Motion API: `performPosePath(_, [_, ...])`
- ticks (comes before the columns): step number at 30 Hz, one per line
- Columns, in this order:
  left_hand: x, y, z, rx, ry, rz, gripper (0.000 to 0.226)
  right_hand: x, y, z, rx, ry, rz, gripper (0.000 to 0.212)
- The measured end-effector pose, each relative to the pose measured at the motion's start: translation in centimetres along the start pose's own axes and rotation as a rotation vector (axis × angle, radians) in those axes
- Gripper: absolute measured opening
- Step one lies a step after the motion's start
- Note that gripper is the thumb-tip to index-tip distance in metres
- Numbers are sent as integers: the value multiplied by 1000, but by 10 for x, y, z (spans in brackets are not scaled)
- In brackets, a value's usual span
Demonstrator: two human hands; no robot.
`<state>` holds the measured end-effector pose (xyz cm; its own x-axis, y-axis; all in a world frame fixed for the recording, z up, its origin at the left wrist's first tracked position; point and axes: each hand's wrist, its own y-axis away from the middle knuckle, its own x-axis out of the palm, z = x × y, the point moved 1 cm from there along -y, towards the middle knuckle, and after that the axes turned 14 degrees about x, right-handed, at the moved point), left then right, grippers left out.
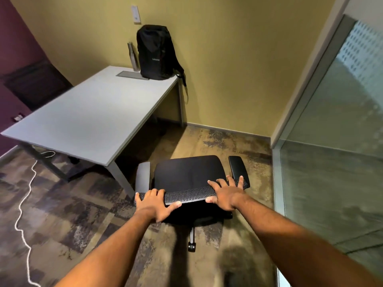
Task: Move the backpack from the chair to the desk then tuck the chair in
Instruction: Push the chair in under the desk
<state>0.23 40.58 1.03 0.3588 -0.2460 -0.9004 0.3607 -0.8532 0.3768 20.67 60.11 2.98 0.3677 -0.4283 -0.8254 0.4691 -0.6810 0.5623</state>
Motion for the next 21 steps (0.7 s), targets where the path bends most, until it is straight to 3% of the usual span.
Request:
performPosePath(10, [-38, -98, -45, -168, 53, 48, 116, -66, -104, -38, -31, 123, -98, 76])
performPosePath(21, [-95, -207, -45, -276, 86, 107, 115, -146, -231, -41, -108, 171, -97, 76])
